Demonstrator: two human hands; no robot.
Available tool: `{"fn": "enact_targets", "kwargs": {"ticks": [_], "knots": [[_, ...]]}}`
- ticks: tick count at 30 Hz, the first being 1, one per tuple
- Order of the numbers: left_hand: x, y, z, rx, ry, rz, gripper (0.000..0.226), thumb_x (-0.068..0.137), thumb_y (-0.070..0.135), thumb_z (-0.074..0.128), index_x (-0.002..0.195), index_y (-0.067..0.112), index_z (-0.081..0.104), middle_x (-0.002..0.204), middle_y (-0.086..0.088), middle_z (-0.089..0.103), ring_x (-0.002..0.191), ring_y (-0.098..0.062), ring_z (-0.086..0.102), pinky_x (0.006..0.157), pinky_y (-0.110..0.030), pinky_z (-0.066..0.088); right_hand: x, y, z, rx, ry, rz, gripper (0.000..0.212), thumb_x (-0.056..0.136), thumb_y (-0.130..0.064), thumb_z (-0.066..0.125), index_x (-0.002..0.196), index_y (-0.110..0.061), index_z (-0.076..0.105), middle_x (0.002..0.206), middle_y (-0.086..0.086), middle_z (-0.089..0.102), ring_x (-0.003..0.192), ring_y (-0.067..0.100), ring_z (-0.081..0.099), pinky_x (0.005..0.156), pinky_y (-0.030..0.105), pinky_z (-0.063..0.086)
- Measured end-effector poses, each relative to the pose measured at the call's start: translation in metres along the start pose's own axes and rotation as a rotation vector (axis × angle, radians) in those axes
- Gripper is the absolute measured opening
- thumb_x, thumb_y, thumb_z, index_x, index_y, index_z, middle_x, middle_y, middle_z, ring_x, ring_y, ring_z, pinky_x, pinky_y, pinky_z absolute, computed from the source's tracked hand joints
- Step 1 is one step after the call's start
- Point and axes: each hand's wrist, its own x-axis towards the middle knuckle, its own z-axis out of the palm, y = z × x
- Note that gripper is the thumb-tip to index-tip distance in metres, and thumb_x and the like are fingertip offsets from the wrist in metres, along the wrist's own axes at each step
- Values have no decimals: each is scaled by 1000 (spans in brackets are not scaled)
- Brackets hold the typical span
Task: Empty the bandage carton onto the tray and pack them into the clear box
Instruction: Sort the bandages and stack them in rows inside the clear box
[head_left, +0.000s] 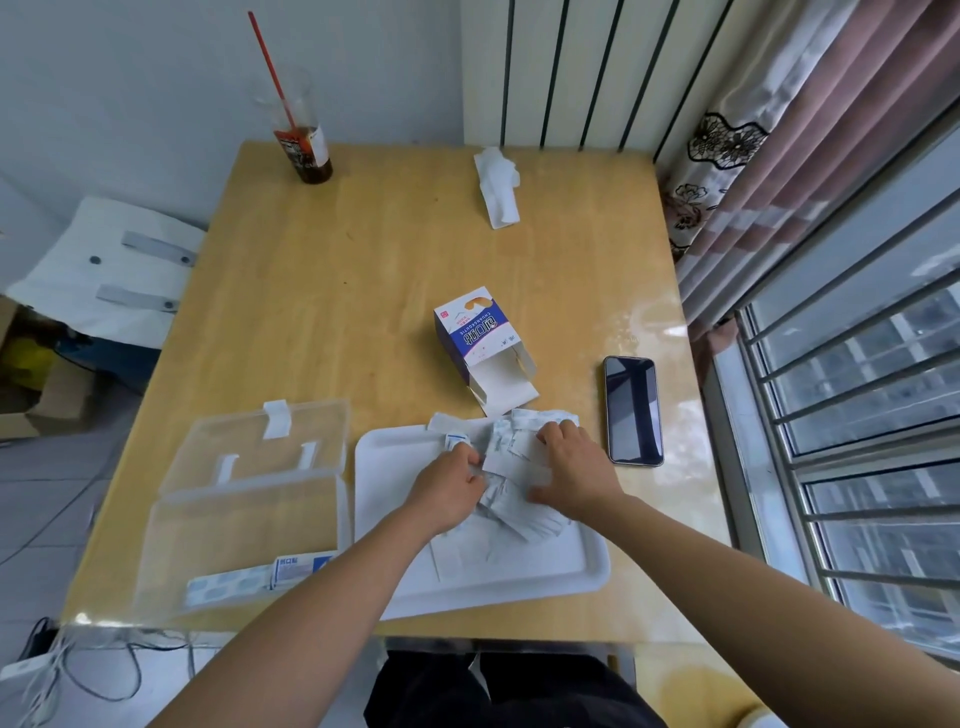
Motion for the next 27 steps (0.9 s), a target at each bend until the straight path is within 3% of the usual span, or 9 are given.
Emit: {"fn": "enact_targets", "kwargs": {"ticks": [7, 10, 15, 18, 21, 24, 27], "knots": [[-6, 0, -2, -50, 6, -8, 33, 97, 23, 44, 128, 15, 48, 120, -7, 57, 104, -25, 57, 79, -29, 44, 1, 0, -3, 198, 66, 14, 30, 86, -20, 58, 113, -10, 51, 109, 8, 59, 94, 30, 56, 73, 37, 46], [-10, -1, -4, -75, 7, -11, 30, 97, 22, 45, 125, 16, 50, 118, -6, 58, 104, -23, 56, 82, -29, 44, 1, 1, -5, 208, 66, 13, 16, 88, -17, 54, 101, -9, 51, 102, 11, 59, 91, 32, 56, 66, 32, 37], [-10, -2, -5, -144, 13, -35, 20, 96, 20, 44, 111, 19, 57, 104, 0, 59, 100, -23, 60, 80, -31, 47, -1, 0, -9, 267, 106, 17, 18, 91, -16, 51, 104, -5, 57, 102, 11, 62, 90, 30, 57, 71, 35, 44], [-11, 1, -6, -322, 32, -95, 18, 95, 17, 43, 88, 19, 60, 89, -5, 62, 77, -23, 60, 73, -36, 50, -3, -4, -14, 387, 167, 40, 16, 89, -13, 50, 100, -5, 59, 95, 11, 63, 84, 30, 57, 69, 36, 45], [-16, 7, -10, -646, -76, -157, 22, 93, 18, 47, 89, 6, 65, 83, -10, 62, 65, -20, 55, 63, -28, 46, -6, -10, -18, 476, 199, 32, 19, 88, -12, 52, 102, -3, 60, 90, 14, 64, 82, 31, 57, 71, 38, 48], [-22, 15, -11, -854, -263, -171, 40, 96, 40, 48, 109, 5, 62, 102, -15, 68, 86, -25, 67, 77, -30, 55, -9, -19, -16, 496, 195, -31, 23, 85, -10, 54, 106, -4, 63, 92, 11, 67, 87, 28, 59, 75, 34, 46], [-22, 21, -8, -1088, -270, -219, 44, 96, 46, 48, 113, 6, 58, 109, -17, 65, 104, -31, 64, 93, -38, 52, -11, -33, -11, 537, 144, -67, 4, 88, -16, 58, 85, -14, 59, 79, 1, 63, 77, 18, 58, 67, 25, 42]]}}
